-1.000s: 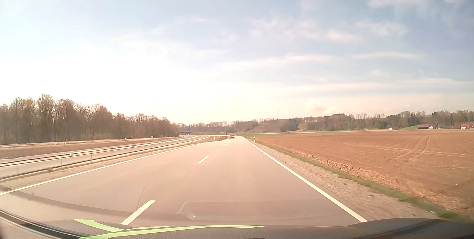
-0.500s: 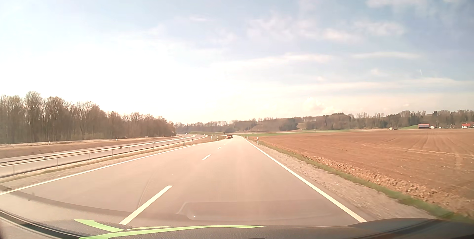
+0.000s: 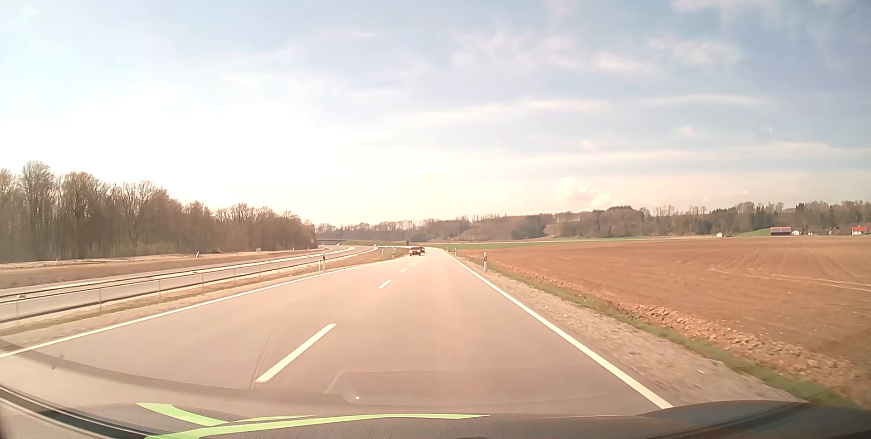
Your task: Follow the waypoints while adhering to traffic rules and regulations
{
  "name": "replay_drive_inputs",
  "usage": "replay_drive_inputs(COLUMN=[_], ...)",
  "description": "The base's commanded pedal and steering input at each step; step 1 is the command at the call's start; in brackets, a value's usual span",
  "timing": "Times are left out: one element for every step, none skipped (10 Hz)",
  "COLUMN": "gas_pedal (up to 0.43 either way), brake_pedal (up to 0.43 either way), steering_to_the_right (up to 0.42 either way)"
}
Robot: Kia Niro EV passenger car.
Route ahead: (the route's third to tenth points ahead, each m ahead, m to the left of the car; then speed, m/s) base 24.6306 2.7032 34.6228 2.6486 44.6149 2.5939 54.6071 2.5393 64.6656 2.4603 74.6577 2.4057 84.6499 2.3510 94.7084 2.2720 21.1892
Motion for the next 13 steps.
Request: replay_drive_inputs(gas_pedal=[0.169,0.150,0.138,0.130,0.130,0.130,0.118,0.118,0.118,0.118,0.118,0.110,0.098], brake_pedal=[0.000,0.000,0.000,0.000,0.000,0.000,0.000,0.000,0.000,0.000,0.000,0.000,0.000], steering_to_the_right=[0.002,0.001,0.001,0.001,0.001,0.001,0.002,0.001,0.001,0.001,0.001,0.001,0.000])
